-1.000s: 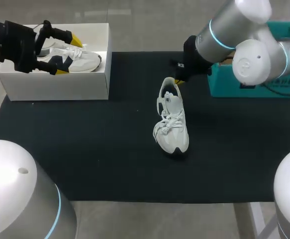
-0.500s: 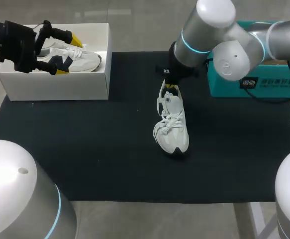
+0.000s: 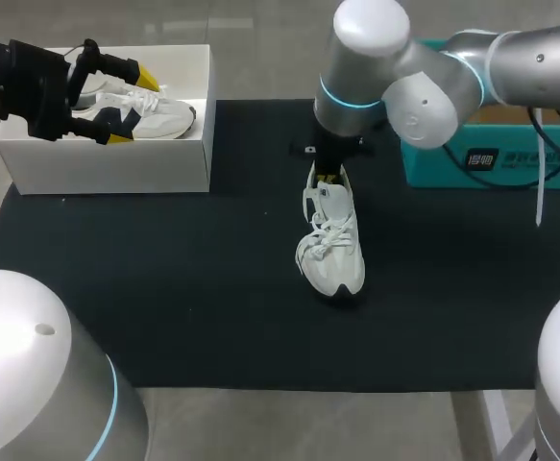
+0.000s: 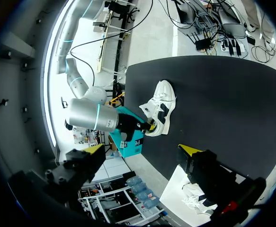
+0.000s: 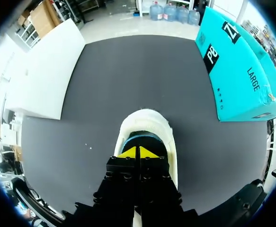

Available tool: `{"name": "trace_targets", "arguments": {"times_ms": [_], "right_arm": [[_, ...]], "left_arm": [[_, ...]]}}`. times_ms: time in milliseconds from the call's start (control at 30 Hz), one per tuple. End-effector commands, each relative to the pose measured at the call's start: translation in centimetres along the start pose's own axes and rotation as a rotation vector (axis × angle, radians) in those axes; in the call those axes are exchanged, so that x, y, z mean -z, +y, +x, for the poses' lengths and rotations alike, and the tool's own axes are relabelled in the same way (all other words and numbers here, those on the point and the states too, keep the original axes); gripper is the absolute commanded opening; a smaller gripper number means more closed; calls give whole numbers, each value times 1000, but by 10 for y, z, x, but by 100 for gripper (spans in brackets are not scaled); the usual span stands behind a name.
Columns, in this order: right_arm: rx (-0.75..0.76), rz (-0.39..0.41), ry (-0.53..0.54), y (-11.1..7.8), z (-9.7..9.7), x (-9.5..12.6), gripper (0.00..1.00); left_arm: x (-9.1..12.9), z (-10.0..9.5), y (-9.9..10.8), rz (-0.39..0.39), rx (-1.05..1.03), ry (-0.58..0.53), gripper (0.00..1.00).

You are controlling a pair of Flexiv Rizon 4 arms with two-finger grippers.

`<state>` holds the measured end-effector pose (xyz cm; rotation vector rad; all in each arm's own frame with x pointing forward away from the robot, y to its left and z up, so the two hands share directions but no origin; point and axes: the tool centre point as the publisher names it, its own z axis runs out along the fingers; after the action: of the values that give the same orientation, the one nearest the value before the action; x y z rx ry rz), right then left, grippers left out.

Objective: Take the shoe out of the shoebox, open the shoe tongue, remove and reinsert the insole, then place the shoe into the shoebox

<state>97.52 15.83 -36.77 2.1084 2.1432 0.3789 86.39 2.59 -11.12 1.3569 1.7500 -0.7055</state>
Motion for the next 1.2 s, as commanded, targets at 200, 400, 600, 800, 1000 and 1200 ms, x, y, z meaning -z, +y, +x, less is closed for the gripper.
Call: {"name": "trace_targets", "arguments": {"times_ms": [200, 400, 600, 800, 1000, 1200], "right_arm": [[4, 53, -21, -9, 3, -36, 0], [-28, 74, -31, -18, -2, -38, 0], [-32, 12, -62, -13, 0, -11, 0], [-7, -23, -81, -5, 0, 4, 0], [7, 28, -57, -4, -2, -16, 0], [1, 100, -37, -8, -6, -44, 0]], "left_arm": [[0, -1, 1, 1, 0, 5, 100], [0, -1, 1, 1, 0, 5, 100], [0, -1, 1, 1, 0, 5, 100], [0, -1, 1, 1, 0, 5, 100], [0, -1, 1, 1, 0, 5, 100], [0, -1, 1, 1, 0, 5, 100]]}}
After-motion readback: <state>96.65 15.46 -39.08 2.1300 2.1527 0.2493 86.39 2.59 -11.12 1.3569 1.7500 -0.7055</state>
